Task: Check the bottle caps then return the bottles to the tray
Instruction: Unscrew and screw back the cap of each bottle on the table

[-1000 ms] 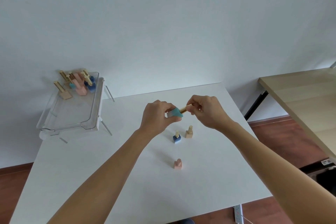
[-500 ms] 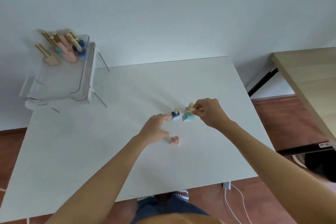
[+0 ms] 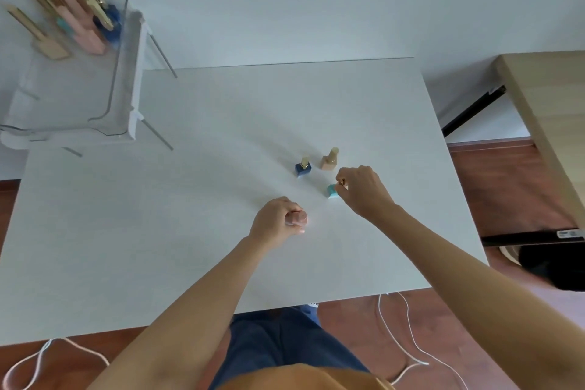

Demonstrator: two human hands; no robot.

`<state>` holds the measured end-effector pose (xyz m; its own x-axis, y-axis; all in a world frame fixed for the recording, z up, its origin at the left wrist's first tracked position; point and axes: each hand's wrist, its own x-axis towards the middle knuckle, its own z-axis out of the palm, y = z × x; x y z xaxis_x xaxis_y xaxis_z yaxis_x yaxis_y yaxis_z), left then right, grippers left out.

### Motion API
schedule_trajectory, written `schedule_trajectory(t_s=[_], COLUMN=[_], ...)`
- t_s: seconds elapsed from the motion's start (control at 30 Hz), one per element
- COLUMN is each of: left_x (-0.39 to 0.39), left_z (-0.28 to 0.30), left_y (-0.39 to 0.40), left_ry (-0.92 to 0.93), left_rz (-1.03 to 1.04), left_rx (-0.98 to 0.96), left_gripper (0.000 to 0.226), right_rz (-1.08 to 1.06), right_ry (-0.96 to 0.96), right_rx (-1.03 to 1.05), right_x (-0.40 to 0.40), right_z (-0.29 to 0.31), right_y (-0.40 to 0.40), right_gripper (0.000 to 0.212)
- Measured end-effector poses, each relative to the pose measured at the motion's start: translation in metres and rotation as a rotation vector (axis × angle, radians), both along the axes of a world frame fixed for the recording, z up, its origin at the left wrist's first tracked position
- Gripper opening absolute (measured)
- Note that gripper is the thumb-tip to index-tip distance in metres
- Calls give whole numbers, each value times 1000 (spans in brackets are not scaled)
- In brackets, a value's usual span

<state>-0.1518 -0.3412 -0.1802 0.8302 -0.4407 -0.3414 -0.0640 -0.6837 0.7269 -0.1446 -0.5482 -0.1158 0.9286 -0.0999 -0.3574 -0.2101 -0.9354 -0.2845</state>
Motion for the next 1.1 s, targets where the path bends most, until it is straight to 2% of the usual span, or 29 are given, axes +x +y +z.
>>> schedule_trajectory(t_s=[0.17,0.27,0.33,0.43,0.63,0.73,0.87,0.97,1.1], left_x=[-3,-2,3,14,36,42,48,51,53], left_z=[-3,7,21,52,127,156,183,197,209], left_y=[1,5,8,14,19,21,26,27,24], left_ry=[-30,-83,-144,-243,-394,-455,-469,-539,-610], left_rz=[60,78,66,21,-80,-79,-23,-14,-13], left_rx=[36,123,183,231,314,280,90,33,22], left_gripper=[15,17,20,23,30,25,22,17,17], right_rz=[-1,95,147,329,420,373,283,204,123], right_ry=[-5,-129,-230,-290,-479,-519,-586,-614,-649], right_rx=[-15,-58,90,306,389,387,417,415,408], right_x=[0,-7,-14,-22,-18,-11,-1,5,12], right_z=[-1,5,16,40,94,113,134,145,154], right_y=[2,4,11,25,35,34,28,27,34], right_gripper=[25,43,47,42,19,17,14,8,48])
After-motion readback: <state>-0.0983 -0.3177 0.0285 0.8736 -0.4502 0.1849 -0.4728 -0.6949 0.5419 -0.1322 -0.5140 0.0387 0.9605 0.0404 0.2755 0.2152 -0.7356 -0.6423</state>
